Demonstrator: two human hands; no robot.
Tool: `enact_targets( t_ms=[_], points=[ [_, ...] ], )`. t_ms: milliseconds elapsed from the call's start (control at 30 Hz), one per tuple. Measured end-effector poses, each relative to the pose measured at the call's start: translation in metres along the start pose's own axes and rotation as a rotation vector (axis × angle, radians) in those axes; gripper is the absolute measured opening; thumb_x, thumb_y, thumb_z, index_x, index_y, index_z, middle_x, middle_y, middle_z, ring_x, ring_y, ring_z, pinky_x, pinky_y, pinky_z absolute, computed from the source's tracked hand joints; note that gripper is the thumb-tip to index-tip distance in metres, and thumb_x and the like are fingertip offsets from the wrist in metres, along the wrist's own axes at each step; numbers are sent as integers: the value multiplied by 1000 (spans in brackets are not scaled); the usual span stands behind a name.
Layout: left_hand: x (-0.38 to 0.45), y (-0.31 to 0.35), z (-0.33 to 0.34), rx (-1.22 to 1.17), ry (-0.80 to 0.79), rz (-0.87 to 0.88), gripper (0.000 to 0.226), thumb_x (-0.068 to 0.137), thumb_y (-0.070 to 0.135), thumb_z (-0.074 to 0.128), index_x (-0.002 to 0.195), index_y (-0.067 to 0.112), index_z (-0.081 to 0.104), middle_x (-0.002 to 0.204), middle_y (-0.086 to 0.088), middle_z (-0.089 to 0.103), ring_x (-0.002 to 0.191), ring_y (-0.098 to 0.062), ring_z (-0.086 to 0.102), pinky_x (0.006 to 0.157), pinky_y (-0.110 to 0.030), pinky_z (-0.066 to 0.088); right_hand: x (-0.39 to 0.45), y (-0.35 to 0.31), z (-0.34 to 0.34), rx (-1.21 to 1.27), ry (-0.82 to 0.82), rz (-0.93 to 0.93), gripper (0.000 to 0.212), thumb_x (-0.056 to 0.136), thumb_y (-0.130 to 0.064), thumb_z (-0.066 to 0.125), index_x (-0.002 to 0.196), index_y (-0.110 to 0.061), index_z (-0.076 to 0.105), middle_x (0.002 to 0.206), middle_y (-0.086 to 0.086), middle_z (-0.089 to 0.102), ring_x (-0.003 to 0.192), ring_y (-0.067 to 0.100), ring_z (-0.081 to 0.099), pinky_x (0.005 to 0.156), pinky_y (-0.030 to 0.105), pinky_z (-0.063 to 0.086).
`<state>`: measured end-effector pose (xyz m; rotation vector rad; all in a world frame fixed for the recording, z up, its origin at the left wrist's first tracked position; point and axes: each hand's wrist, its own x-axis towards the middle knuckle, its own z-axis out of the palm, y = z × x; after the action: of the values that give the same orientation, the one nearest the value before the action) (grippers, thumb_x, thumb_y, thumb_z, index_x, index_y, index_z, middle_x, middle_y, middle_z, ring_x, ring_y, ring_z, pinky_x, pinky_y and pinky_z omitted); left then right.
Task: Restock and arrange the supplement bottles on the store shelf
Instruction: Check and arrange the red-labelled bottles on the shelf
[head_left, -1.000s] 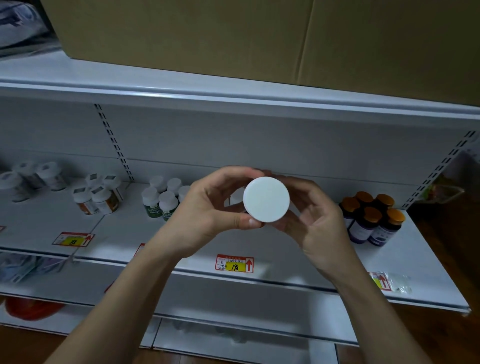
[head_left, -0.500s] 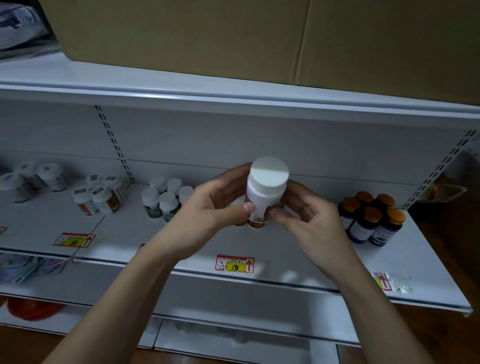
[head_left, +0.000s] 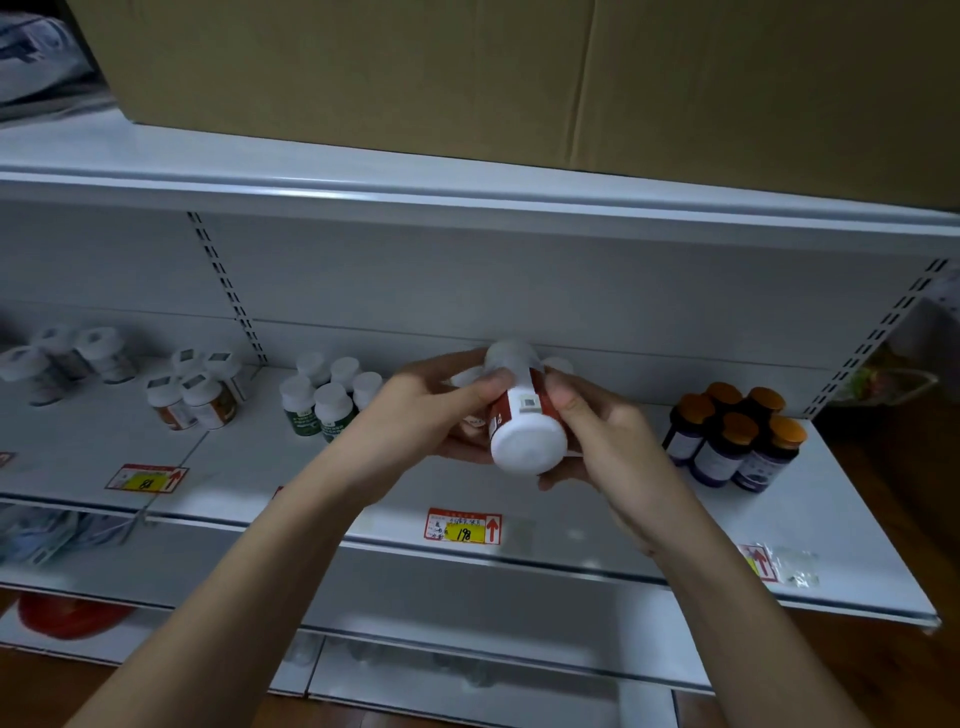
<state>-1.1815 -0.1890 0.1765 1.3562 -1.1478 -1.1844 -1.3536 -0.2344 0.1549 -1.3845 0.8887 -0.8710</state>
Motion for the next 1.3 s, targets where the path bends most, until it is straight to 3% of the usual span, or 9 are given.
enact_targets(
  t_ms=[167,400,567,733,867,933,1033,1167,1300],
  points=[
    [2,1,9,20,41,-152,48,88,48,62,102,3,71,86,-23,74,79,-32,75,67,-29,61,2,-6,0,85,84,178,49,94,-50,56,88,-4,71,60,18,64,45,22,54,42,26,43],
    [-1,-2,10,28,50,-228,58,86,54,59,102,-1,70,82,-23,74,77,-32,75,66,-29,61,4,-2,0,75,46,256,55,95,-52,53,87,0,70,60,19,65,44,21,54,43,24,43],
    [-3,-1,8,37,52,-220,52,89,51,59,99,1,71,82,-24,74,76,-32,75,64,-28,61,3,-6,-1,47,6,248,52,97,-50,53,86,-3,71,60,17,66,46,20,56,45,25,46],
    [-3,2,2,102,37,-158,41,90,45,61,109,10,71,90,-19,75,74,-30,75,62,-28,59,3,-8,-3,35,-66,172,37,97,-42,56,91,-11,75,78,14,75,64,22,69,53,28,55],
    [0,1,-4,85,0,-79,44,81,35,70,124,35,62,94,-11,77,75,-23,74,65,-34,61,3,-1,-6,46,-108,78,16,97,-26,59,108,-25,70,92,4,78,83,21,75,65,34,61],
    [1,0,-7,68,-39,-42,41,86,28,68,121,46,57,97,-6,77,81,-23,75,66,-33,61,3,4,-7,16,-112,43,27,95,-23,62,122,-27,62,95,0,78,87,21,75,70,39,63],
    [4,-6,-10,55,-70,-7,54,85,26,71,131,46,51,104,-4,76,89,-24,75,71,-36,62,3,13,-4,-20,-84,18,47,93,-17,64,138,-23,51,96,6,77,88,22,75,73,38,63],
    [8,-27,-16,106,-40,73,67,77,18,82,130,41,50,112,-8,69,95,-20,73,69,-41,62,0,26,7,-58,-63,15,55,95,-4,61,144,-21,43,106,8,75,96,17,74,79,30,61],
    [10,-50,-20,122,-70,142,67,79,4,80,124,41,46,109,-16,67,85,-34,72,68,-49,62,-10,36,16,-108,-30,-3,57,95,1,60,137,-35,45,113,5,73,106,13,70,89,26,57]
  ],
)
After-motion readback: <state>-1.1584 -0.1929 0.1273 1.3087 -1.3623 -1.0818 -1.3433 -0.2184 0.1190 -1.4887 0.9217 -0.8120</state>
